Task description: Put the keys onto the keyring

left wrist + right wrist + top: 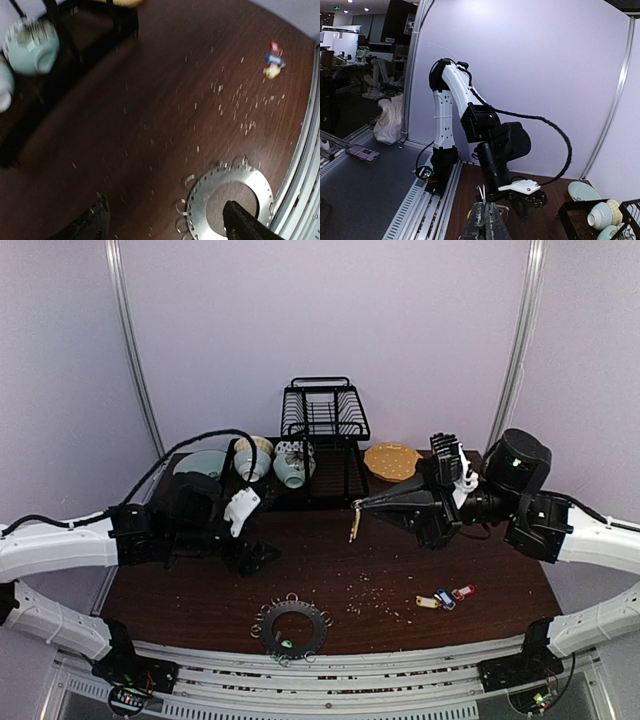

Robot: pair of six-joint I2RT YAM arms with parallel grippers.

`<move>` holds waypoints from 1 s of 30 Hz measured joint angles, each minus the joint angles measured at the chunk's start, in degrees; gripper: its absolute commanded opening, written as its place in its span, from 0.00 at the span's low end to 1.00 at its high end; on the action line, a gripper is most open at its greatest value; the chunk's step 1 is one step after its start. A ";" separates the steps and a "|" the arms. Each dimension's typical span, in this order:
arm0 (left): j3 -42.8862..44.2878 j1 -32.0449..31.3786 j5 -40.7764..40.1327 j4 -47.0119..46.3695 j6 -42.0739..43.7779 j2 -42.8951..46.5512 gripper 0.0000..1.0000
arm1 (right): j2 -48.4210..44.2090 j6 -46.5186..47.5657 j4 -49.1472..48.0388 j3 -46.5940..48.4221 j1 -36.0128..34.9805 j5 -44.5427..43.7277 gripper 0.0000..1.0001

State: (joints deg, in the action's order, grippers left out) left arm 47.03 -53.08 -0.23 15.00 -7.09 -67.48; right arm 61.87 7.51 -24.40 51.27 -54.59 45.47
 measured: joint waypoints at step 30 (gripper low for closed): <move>7.30 2.69 19.69 1.86 19.54 -32.13 0.48 | -7.76 5.66 19.28 -10.38 0.24 -14.19 0.00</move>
State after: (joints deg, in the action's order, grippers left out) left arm 54.33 -50.39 19.46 16.86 12.45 -99.61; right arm 54.11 13.17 -5.13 40.88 -54.35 31.29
